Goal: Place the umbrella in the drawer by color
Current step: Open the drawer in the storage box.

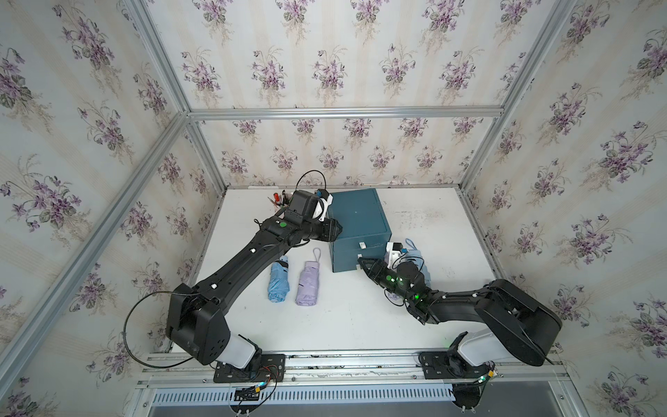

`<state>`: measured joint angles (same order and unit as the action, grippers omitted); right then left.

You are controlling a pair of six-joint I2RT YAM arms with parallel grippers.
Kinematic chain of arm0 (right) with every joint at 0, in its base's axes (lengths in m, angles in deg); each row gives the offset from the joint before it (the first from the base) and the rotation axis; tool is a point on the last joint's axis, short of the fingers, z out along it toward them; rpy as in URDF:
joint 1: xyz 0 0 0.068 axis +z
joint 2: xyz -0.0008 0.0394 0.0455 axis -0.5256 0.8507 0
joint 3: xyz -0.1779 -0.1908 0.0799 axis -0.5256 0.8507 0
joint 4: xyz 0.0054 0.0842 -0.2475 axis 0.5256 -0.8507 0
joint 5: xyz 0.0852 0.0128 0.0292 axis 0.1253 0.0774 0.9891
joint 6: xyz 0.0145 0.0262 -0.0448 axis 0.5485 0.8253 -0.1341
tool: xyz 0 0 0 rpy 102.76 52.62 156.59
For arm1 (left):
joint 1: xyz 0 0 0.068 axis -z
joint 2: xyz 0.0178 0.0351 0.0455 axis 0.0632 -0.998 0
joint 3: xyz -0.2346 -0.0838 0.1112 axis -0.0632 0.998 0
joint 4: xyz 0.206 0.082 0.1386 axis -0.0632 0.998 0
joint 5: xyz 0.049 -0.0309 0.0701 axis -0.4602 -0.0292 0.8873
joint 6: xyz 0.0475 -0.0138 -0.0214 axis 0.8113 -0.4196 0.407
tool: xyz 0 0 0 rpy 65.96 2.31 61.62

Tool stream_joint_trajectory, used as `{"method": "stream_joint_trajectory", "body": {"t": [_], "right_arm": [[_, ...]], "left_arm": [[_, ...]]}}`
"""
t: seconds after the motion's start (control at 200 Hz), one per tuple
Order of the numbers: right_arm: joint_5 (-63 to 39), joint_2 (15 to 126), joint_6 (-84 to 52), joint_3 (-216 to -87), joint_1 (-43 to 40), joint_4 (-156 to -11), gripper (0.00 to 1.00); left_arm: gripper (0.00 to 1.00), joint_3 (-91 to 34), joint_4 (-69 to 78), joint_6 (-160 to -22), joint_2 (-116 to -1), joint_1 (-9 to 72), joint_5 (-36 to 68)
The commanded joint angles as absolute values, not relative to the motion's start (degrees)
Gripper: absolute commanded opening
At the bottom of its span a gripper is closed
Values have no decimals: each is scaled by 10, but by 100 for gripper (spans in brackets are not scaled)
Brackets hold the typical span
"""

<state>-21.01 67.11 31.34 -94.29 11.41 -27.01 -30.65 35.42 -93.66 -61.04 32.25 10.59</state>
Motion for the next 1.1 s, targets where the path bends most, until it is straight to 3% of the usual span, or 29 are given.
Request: {"method": "stream_joint_trajectory", "body": {"t": [0.0,0.115,0.285,0.579,1.094], "right_arm": [[-226,677,320,-950,114,-253,30],[-227,685,320,-954,114,-254,25],[-223,683,311,-960,114,-269,0],[-221,645,226,-964,158,-344,0],[-260,609,171,-994,223,-461,0]], "left_arm": [[56,-300,430,-917,-613,323,121],[56,-299,431,-915,-610,323,121],[56,-296,430,-915,-609,323,122],[64,-298,427,-925,-621,323,133],[64,-311,429,-960,-656,322,153]]}}
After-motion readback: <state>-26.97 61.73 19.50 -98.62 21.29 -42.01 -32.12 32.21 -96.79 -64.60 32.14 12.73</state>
